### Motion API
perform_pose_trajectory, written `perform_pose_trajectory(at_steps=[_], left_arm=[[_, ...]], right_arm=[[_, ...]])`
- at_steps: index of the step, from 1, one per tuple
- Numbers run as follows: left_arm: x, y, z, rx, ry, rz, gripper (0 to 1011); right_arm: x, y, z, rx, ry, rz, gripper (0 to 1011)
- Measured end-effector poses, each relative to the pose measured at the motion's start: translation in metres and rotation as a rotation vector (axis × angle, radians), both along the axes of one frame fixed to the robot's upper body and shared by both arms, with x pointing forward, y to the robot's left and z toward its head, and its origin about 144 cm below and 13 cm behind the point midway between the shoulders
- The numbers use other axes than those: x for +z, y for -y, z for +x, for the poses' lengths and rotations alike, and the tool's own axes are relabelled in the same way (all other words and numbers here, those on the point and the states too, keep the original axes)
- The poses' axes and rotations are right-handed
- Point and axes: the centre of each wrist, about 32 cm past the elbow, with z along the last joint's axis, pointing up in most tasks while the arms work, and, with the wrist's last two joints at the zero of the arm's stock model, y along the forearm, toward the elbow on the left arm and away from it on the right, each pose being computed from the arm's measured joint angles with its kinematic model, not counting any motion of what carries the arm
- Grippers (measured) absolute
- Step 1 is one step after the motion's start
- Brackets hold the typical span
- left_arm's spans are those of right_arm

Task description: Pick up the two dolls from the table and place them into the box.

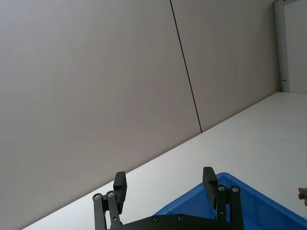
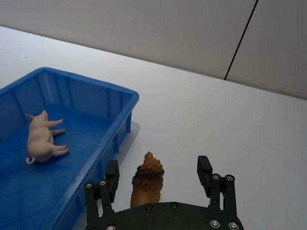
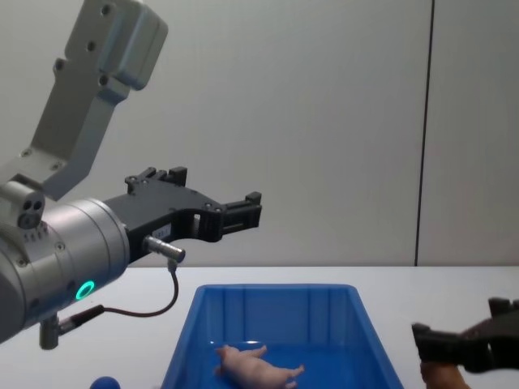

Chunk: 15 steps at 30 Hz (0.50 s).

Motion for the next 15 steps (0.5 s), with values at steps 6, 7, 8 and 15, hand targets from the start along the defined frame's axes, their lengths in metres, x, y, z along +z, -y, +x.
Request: perform_pose_trajectory(at_steps=[6, 7, 8, 15], left_arm=[[0.000, 0.000, 0.000, 0.000, 0.000, 0.000, 1001], [0.000, 0.000, 0.000, 0.000, 0.000, 0.000, 1001], [0.000, 0.000, 0.000, 0.000, 0.000, 0.000, 1001], [0.000, 0.000, 0.000, 0.000, 0.000, 0.000, 1001]], right_arm=[[-0.010, 0.002, -0.003, 0.000, -0.034, 0.004, 1001], [-0.012, 0.002, -0.003, 0.001, -0.044, 0.006, 1001], [-0.013, 0.002, -0.003, 0.002, -0.048, 0.008, 1001], [-0.024, 0.002, -0.004, 0.008, -0.094, 0.023, 902]])
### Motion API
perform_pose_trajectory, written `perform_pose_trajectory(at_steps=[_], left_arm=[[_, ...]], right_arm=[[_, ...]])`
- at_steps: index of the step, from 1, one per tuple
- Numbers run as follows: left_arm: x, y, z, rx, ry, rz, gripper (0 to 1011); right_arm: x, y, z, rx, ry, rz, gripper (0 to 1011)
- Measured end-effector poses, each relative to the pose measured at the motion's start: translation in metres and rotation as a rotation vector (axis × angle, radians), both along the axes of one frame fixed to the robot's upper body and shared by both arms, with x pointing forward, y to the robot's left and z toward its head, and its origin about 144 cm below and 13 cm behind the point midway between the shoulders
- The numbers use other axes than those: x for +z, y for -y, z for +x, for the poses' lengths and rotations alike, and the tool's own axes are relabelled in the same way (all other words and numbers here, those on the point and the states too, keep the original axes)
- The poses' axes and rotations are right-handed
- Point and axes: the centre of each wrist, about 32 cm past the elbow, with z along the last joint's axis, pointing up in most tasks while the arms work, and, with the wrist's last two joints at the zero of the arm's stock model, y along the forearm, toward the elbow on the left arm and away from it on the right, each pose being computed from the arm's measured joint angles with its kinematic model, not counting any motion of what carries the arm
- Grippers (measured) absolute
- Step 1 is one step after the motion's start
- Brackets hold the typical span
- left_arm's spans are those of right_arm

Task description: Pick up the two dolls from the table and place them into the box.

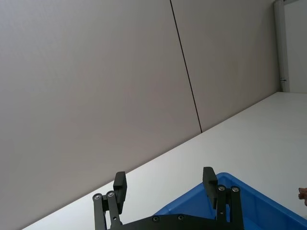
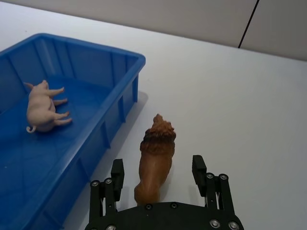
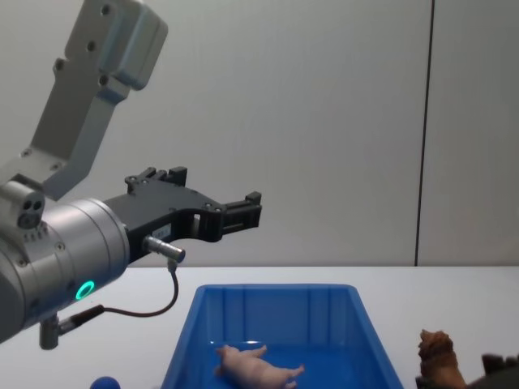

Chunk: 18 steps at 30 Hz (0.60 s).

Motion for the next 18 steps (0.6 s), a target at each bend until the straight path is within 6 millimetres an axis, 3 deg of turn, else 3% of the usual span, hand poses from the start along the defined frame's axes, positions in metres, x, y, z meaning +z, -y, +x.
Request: perform_pose_trajectory(at_steps=[5, 15, 18], left_arm=[[0.000, 0.000, 0.000, 0.000, 0.000, 0.000, 1001], [0.000, 0.000, 0.000, 0.000, 0.000, 0.000, 1001], [0.000, 0.000, 0.000, 0.000, 0.000, 0.000, 1001]], right_arm=[[-0.006, 0.000, -0.001, 0.000, -0.029, 0.011, 782], [-0.015, -0.002, -0.003, -0.001, -0.060, 0.024, 429], [-0.016, -0.002, -0.004, -0.003, -0.057, 0.022, 371]])
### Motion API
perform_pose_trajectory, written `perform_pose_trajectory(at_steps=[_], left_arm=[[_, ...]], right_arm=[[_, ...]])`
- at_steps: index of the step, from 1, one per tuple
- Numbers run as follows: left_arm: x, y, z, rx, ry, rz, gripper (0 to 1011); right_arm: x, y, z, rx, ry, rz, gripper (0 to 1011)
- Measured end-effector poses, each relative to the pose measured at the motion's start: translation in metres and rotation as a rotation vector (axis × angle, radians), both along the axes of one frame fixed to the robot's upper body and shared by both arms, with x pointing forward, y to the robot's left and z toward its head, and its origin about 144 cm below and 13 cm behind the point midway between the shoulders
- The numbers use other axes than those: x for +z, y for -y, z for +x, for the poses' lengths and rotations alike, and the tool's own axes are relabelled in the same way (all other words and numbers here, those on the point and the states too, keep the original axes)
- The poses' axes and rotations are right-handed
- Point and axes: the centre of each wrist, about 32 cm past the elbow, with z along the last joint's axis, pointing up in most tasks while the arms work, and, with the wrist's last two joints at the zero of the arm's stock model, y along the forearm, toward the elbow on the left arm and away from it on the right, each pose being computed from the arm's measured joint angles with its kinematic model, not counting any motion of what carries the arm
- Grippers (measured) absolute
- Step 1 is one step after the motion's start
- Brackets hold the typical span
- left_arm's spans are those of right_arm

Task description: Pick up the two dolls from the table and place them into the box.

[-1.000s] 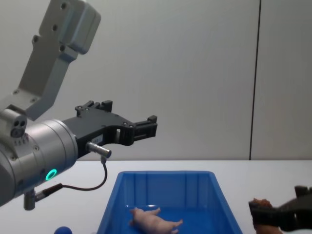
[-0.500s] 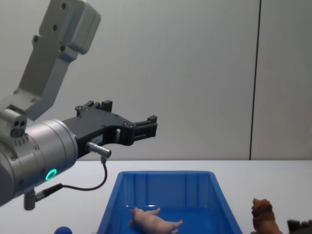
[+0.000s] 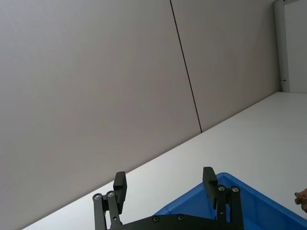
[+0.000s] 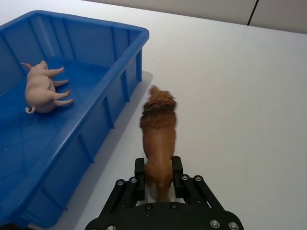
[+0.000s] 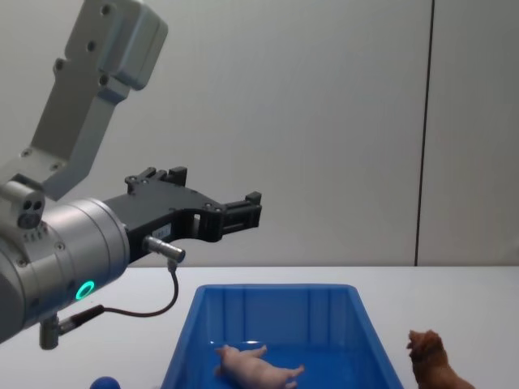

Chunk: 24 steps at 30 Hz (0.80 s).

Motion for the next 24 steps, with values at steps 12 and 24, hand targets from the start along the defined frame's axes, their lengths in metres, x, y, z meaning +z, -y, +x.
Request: perform_pose_trajectory(at_steps=[12, 24], left_arm=[[0.000, 0.000, 0.000, 0.000, 0.000, 0.000, 1001], [0.000, 0.000, 0.000, 0.000, 0.000, 0.000, 1001]], right_arm=[[0.014, -0.001, -0.004, -0.001, 0.100, -0.026, 278], [0.042, 0.001, 0.003, 0.033, 0.243, -0.038, 278]])
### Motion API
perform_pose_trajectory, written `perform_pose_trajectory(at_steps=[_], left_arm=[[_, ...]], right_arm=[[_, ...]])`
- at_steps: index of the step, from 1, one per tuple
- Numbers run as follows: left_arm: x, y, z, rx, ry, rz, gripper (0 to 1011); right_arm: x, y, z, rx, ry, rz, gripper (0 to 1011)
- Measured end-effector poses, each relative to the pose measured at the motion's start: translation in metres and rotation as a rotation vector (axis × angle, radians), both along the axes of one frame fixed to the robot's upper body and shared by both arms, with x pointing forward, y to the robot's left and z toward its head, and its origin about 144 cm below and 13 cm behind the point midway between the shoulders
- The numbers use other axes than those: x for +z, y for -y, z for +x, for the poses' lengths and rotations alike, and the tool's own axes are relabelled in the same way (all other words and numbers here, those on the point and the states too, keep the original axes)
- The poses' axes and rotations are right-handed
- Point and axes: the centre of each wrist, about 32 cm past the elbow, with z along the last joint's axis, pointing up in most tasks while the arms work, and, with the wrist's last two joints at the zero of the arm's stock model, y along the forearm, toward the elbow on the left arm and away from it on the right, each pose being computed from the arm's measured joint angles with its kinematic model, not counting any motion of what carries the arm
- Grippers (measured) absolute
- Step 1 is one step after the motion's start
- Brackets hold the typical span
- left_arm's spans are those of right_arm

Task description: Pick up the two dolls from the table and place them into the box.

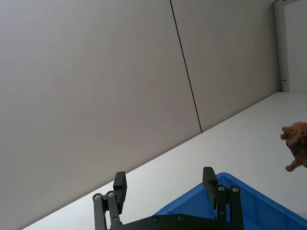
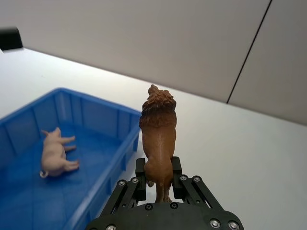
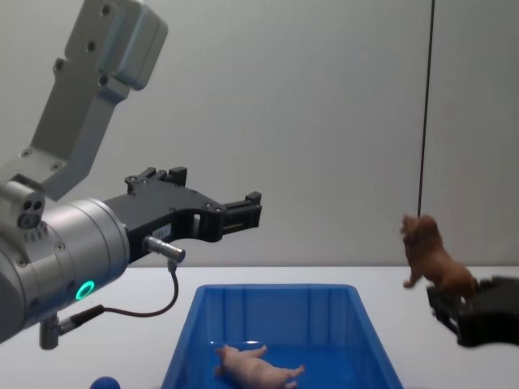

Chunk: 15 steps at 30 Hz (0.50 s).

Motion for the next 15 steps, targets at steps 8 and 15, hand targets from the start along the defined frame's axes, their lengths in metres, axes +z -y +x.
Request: perform_pose_trajectory(at_steps=[8, 15], left_arm=[[0.000, 0.000, 0.000, 0.000, 0.000, 0.000, 1001], [0.000, 0.000, 0.000, 0.000, 0.000, 0.000, 1001]], right_arm=[[0.015, -0.002, 0.010, 0.069, 0.051, 0.012, 276], [0.017, -0.009, 0.021, 0.137, 0.044, 0.028, 278]])
